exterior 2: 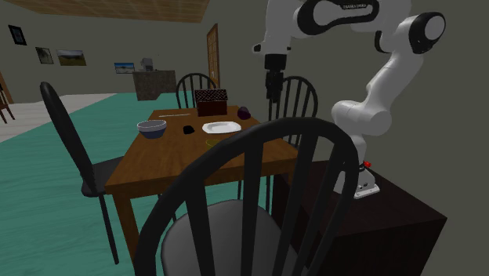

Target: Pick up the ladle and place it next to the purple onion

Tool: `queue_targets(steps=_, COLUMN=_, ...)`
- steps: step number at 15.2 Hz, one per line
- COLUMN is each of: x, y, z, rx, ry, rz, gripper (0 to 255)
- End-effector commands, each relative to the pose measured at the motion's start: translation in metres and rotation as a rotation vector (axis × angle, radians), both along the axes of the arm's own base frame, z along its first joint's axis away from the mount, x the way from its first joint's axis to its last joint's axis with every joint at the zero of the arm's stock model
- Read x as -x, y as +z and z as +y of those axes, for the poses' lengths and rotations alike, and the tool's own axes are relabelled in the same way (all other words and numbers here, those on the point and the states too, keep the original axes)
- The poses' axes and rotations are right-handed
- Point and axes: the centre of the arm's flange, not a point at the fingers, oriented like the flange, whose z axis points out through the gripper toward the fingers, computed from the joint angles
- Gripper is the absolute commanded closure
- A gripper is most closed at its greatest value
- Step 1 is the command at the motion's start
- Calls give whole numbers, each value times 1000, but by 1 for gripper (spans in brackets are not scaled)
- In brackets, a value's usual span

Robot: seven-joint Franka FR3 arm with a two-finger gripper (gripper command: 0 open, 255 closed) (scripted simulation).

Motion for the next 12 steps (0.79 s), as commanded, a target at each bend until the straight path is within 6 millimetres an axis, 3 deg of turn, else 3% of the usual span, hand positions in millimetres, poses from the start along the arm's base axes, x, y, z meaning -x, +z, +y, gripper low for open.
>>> queue_targets(steps=1, x=-12, y=-20, z=-8, rx=18, ry=19, rz=-6, gripper=0)
queue_targets(steps=12, x=-93, y=-126, z=-47, rx=112, ry=115, rz=-30, gripper=0)
